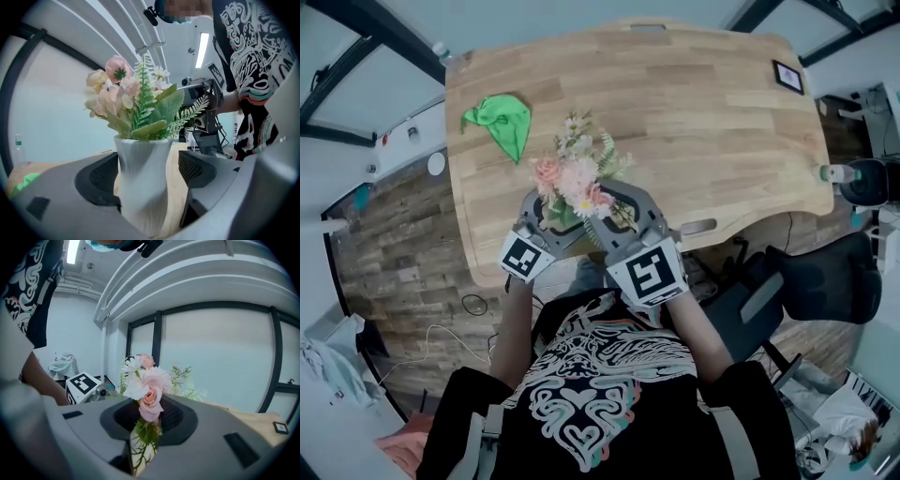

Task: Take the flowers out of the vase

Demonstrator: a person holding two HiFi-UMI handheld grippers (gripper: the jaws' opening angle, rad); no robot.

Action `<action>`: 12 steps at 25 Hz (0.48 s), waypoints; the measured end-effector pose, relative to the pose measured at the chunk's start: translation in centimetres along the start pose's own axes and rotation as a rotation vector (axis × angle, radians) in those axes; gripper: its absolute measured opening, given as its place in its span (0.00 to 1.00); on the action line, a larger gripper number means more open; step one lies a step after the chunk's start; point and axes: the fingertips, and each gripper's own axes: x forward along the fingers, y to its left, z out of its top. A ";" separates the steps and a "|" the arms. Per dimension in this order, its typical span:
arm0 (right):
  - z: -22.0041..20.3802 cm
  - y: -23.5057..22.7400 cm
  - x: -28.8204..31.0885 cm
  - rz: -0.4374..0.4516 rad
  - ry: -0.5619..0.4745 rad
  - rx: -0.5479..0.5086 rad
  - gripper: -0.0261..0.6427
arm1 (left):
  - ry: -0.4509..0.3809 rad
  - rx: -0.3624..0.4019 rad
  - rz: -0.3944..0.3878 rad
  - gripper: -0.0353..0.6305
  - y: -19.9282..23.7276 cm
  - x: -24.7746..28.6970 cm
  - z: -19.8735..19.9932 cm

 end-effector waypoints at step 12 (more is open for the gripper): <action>3.6 0.0 -2.1 -0.009 -0.032 -0.041 0.17 | -0.007 -0.010 0.019 0.66 -0.2 -0.4 -0.2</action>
